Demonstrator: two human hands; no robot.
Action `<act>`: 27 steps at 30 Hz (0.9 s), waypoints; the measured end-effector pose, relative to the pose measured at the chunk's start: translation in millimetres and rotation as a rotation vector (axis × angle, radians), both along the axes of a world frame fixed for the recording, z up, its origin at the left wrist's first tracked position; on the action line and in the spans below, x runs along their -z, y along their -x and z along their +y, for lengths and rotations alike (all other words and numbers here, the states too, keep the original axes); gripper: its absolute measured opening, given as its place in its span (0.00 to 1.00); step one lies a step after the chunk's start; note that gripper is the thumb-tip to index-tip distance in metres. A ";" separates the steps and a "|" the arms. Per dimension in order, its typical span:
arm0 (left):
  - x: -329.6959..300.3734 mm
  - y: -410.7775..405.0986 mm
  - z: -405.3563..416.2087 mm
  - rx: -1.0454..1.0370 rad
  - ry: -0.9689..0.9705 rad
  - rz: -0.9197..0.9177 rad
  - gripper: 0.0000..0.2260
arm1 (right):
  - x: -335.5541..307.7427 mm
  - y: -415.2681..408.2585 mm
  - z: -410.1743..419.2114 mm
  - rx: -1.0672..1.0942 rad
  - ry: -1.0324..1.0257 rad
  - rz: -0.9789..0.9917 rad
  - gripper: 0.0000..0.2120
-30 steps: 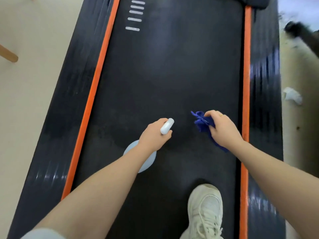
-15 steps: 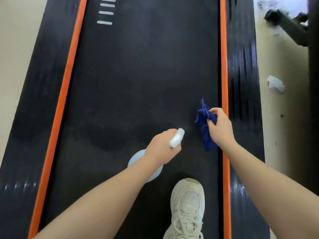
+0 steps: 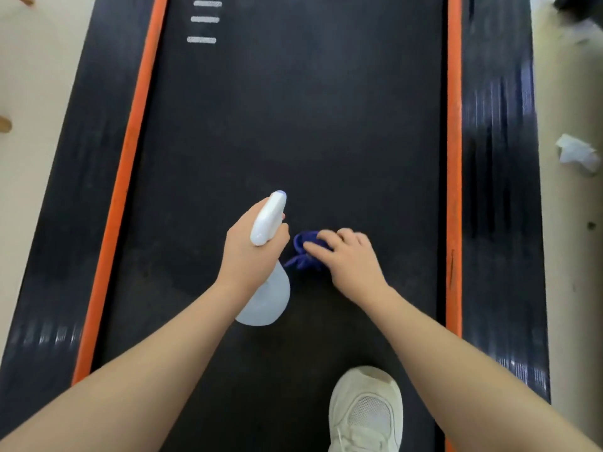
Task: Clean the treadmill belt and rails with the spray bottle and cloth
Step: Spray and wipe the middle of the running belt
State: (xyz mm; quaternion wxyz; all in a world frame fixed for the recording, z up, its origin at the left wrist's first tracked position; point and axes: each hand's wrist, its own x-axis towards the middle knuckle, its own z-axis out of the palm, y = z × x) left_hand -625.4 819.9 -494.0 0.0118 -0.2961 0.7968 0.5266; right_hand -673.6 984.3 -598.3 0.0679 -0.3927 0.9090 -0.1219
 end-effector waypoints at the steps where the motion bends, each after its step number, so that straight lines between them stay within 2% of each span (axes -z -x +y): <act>1: 1.3 0.6 -1.9 -0.034 -0.001 0.000 0.08 | -2.7 19.0 -4.8 0.194 0.002 -0.016 0.25; 3: 3.6 2.4 -3.9 -0.076 0.020 0.000 0.06 | -3.3 37.8 -16.8 0.572 -0.006 -0.127 0.23; 4: 3.8 4.2 -4.0 -0.087 0.024 -0.001 0.05 | -4.8 33.7 -22.2 0.617 0.000 -0.150 0.23; 5: 3.2 6.6 -3.5 -0.091 0.021 -0.006 0.05 | -3.2 25.1 -26.4 0.557 0.018 -0.114 0.24; 8: 5.6 14.5 -2.0 -0.056 0.033 -0.013 0.06 | 3.0 0.1 -23.9 0.152 0.042 -0.016 0.27; 10: 11.2 18.5 -2.6 -0.054 0.036 -0.011 0.07 | -2.4 21.6 -27.4 0.007 -0.002 -0.007 0.25; 12: 15.1 20.9 -4.9 -0.101 0.007 -0.002 0.09 | -8.3 55.8 -38.2 0.150 -0.100 -0.058 0.20; 14: 18.2 20.5 -8.4 -0.163 -0.015 -0.003 0.12 | -0.7 76.2 -48.8 0.393 -0.095 -0.060 0.20; 15: 18.5 19.0 -9.4 -0.178 -0.015 -0.006 0.13 | -2.1 70.7 -52.2 0.441 -0.083 -0.094 0.21; 17: 16.6 16.5 -8.7 -0.153 -0.012 0.003 0.12 | -2.7 36.0 -43.1 0.338 -0.062 -0.111 0.24; 20: 14.0 17.8 -1.6 -0.019 0.024 0.023 0.10 | 5.3 -20.8 3.1 0.011 0.011 -0.041 0.28; 22: 17.2 17.9 3.9 0.075 0.061 0.028 0.06 | 6.3 -8.3 19.9 -0.178 -0.009 -0.015 0.28; 23: 18.3 17.6 7.5 0.125 0.084 0.024 0.08 | 7.4 4.2 21.8 -0.185 -0.013 0.006 0.27; 24: 20.2 16.9 10.3 0.174 0.100 0.021 0.12 | 9.7 16.6 20.6 -0.106 -0.012 0.028 0.25; 27: 19.1 16.3 20.6 0.218 0.114 0.007 0.16 | 12.7 33.2 15.4 0.381 0.070 0.040 0.24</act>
